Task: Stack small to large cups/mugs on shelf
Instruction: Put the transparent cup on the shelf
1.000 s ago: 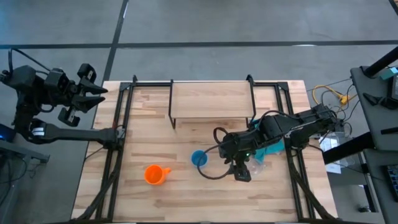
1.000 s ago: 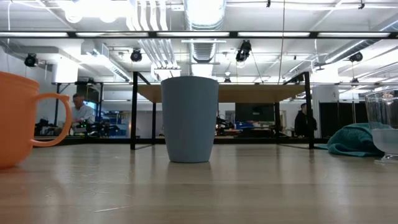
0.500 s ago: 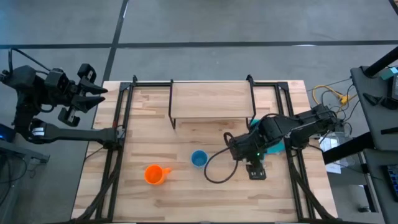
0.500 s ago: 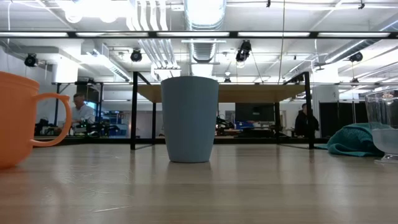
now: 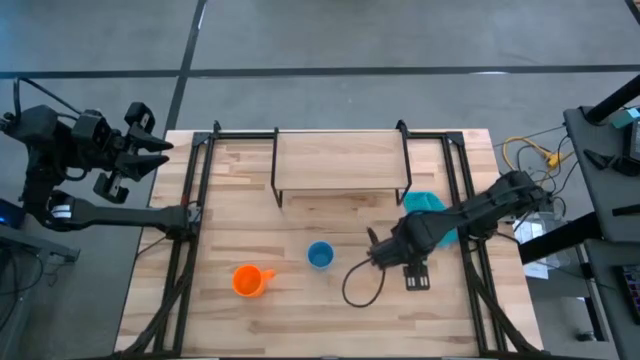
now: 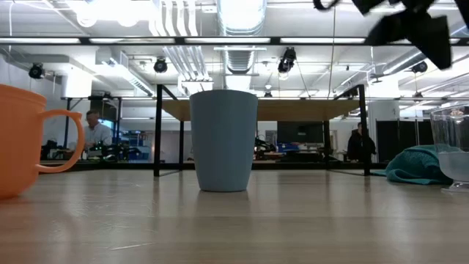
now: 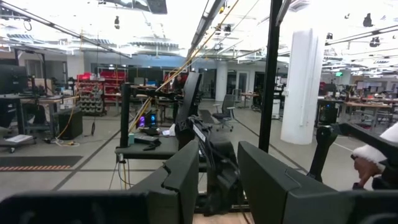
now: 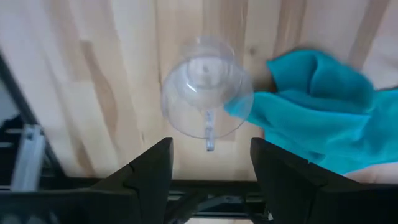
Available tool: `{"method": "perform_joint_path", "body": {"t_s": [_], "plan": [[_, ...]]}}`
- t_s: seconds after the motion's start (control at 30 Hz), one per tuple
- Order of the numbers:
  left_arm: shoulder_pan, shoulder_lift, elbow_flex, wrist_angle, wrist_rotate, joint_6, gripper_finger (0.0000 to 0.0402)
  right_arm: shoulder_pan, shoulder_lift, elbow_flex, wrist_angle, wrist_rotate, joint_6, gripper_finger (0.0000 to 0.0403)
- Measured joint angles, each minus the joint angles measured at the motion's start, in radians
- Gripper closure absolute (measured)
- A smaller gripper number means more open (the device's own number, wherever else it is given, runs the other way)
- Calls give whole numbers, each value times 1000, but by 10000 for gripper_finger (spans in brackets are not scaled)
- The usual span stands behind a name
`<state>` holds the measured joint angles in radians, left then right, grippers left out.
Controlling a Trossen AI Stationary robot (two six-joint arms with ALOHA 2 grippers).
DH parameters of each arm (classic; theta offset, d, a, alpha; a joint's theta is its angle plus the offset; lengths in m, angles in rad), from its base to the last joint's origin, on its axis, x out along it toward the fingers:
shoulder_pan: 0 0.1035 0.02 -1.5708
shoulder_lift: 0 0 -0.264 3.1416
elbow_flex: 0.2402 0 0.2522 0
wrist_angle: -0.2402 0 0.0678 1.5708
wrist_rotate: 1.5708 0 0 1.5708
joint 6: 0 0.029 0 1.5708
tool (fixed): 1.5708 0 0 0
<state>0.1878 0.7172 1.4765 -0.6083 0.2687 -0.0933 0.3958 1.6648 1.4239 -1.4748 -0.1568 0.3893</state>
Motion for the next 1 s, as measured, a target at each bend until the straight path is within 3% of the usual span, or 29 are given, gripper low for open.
{"method": "perform_joint_path", "body": {"t_s": [0.2,0.43,0.7,1.0], "plan": [[0,0,0,0,0,0,302,1,0,-99,48,1,0,193],[0,0,0,0,0,0,302,-1,0,-119,143,2,3,193],[0,0,0,0,0,0,302,-2,0,-120,185,173,-5,193],[0,1,-1,0,0,0,302,-1,0,-143,210,184,-37,193]]}}
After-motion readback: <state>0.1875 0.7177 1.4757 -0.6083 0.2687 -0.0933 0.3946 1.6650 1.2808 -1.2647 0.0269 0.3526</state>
